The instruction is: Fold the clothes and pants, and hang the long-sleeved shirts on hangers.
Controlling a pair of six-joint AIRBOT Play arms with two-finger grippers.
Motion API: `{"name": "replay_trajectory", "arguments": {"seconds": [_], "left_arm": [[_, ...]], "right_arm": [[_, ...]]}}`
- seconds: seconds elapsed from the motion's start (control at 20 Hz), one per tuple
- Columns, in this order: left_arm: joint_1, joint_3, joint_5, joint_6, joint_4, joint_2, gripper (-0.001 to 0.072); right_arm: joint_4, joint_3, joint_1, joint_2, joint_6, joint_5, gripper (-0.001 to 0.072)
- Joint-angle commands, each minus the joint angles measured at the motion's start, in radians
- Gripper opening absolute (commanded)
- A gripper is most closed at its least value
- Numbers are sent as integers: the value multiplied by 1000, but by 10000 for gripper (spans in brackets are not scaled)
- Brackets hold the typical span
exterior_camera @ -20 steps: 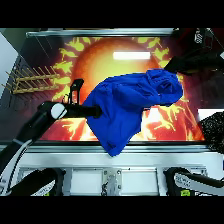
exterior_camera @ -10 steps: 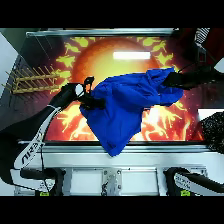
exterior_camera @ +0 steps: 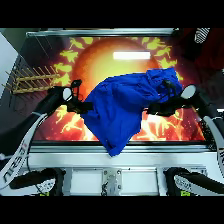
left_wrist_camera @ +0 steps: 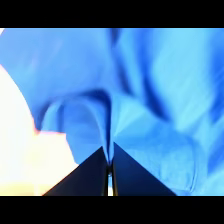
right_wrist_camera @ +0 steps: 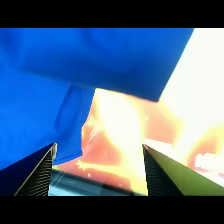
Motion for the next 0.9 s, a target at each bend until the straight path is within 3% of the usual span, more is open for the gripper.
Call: {"name": "replay_trajectory", "arguments": {"seconds": [0.0,0.3,0.35,0.45,0.5,0.55,0.65,0.85], "left_arm": [[36,-201,-33,14,13,199,11],[37,-392,-65,28,13,438,11],[36,-412,-69,28,13,475,12],[36,-438,-71,28,10,536,11],[36,-447,-64,28,5,562,12],[33,-447,-51,31,4,580,11],[3,-417,7,53,4,592,11],[-123,-317,76,54,6,497,11]], "right_arm": [[67,-148,116,-40,-11,-130,584],[130,-149,262,-121,-26,-255,584],[132,-147,266,-120,-26,-267,558],[124,-135,266,-119,-43,-275,159],[102,-113,265,-119,-61,-274,77],[55,-77,260,-119,-63,-273,77],[-95,42,234,-119,-40,-251,8],[-266,311,119,-119,9,-224,8]]}}
